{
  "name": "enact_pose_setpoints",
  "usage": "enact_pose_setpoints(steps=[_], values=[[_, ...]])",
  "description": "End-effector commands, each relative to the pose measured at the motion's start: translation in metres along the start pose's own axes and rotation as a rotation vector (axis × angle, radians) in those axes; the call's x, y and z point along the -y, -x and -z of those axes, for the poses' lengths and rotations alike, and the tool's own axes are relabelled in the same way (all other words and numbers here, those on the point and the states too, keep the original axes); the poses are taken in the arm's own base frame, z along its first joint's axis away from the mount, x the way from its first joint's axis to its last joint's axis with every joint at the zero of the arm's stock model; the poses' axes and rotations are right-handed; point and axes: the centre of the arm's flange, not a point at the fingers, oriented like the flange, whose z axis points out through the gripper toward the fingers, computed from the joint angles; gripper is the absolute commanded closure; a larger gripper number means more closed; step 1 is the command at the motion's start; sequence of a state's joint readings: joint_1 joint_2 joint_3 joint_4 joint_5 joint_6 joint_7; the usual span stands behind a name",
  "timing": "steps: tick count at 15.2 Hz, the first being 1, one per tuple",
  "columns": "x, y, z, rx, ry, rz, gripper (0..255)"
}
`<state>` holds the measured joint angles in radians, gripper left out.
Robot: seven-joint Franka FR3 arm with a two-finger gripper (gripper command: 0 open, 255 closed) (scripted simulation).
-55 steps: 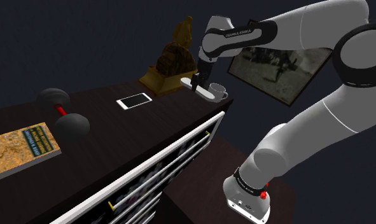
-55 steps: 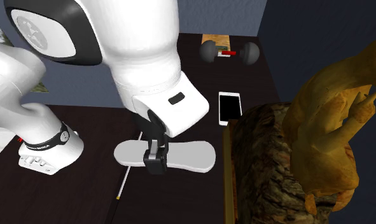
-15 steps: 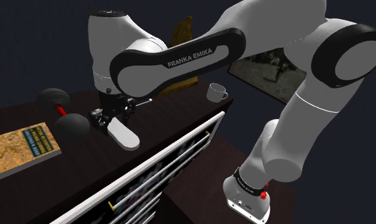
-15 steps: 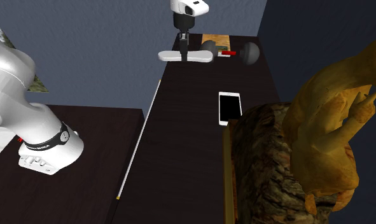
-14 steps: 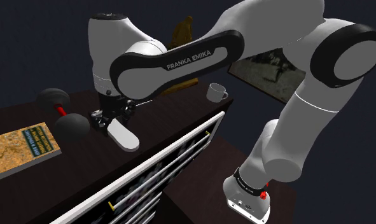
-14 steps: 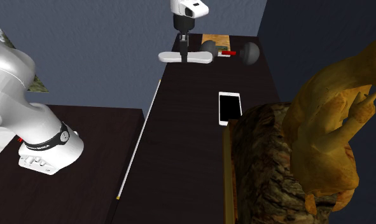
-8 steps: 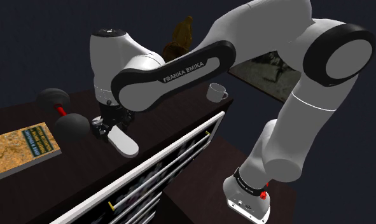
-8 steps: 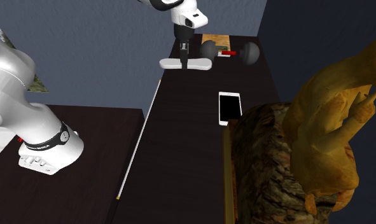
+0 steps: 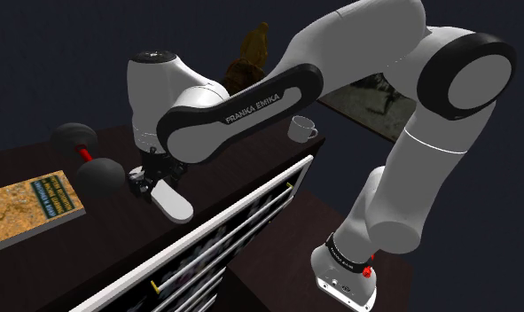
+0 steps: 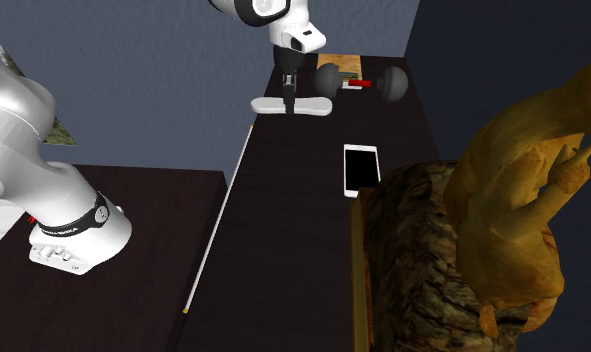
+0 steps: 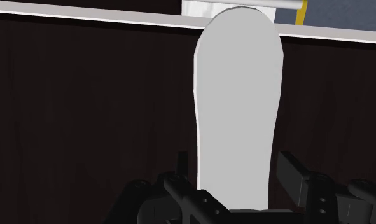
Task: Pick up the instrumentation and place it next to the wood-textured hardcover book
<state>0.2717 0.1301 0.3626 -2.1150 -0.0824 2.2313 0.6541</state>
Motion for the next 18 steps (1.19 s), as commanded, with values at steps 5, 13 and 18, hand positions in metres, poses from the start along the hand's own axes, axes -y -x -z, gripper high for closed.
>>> enact_pose_setpoints(steps=[5,13,18], values=[[0.000,0.000,0.000,0.000,0.000,0.000,0],[0.000,0.000,0.050,0.000,0.000,0.000,0],[0.000,0.000,0.050,0.000,0.000,0.000,0]])
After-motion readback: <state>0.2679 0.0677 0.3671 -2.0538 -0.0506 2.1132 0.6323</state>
